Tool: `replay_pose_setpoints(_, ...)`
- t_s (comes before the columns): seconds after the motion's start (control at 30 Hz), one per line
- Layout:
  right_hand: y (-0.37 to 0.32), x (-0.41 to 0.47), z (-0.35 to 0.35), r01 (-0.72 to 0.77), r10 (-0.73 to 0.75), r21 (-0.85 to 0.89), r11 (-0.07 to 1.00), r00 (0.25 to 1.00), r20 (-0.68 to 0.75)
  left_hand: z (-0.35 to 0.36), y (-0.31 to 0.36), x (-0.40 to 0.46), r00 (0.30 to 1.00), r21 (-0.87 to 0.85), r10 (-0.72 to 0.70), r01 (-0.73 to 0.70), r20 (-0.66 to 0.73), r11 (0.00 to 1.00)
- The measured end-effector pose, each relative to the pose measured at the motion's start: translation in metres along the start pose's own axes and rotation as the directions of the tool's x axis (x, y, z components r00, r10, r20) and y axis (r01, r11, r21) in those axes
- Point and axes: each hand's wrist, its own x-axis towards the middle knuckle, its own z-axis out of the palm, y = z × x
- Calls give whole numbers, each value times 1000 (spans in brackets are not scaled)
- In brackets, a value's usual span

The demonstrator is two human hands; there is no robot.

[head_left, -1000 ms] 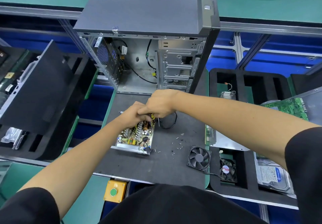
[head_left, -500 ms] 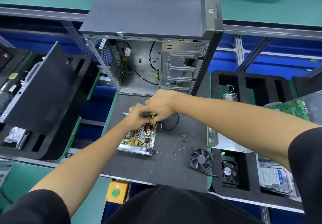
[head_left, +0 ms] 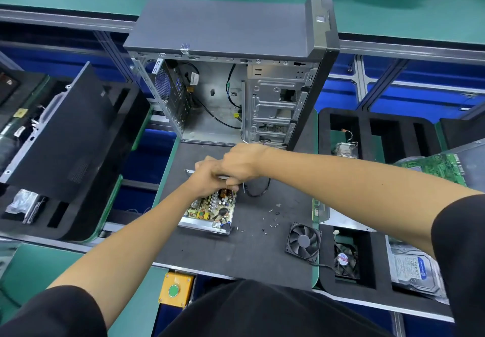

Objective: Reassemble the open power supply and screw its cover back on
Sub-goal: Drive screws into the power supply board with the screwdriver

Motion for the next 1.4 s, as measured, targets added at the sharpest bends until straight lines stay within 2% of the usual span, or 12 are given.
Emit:
replay_pose_setpoints(0.1,8,-7,-2,120,-120,12,993,993,-18,-3,1,3,996,135,-54,45,68,990)
replay_pose_setpoints(0.2,16,-11,-5,192,-194,-47,980,980,-45,-5,0,3,996,123,-32,21,88,992)
replay_pose_setpoints(0.33,14,-5,6,99,-102,-43,994,992,-78,-5,-2,3,998,11,38,-38,58,999)
replay_pose_setpoints(0.43,5,0,11,-5,2,-45,999,998,-68,0,-4,2,999,77,40,-40,7,996)
replay_pose_setpoints(0.57,2,0,6,-89,86,-74,993,995,-40,-3,-7,2,999,27,18,-19,39,999)
replay_pose_setpoints(0.73,4,-5,-13,58,-58,-34,998,998,-18,-5,-7,3,991,-3,-97,98,97,995)
replay_pose_setpoints(0.87,8,-4,-18,82,-77,-81,993,995,61,-5,-9,5,992,89,15,-26,124,996)
replay_pose_setpoints(0.93,9,-4,-17,-1,1,-6,1000,999,50,-4,-9,3,996,10,55,-55,71,998)
replay_pose_setpoints(1.03,8,-4,-9,-99,98,154,983,995,17,2,-10,3,1000,-62,-13,12,-23,998)
replay_pose_setpoints(1.13,6,-2,-5,-119,119,203,972,993,15,3,-12,6,994,-25,-105,105,8,994)
replay_pose_setpoints(1.23,7,-2,-12,-69,64,148,987,997,36,-2,-14,7,991,-3,-124,124,50,992)
replay_pose_setpoints(1.4,14,-8,-11,59,-57,-40,997,997,57,-2,-16,8,995,40,9,-13,101,999)
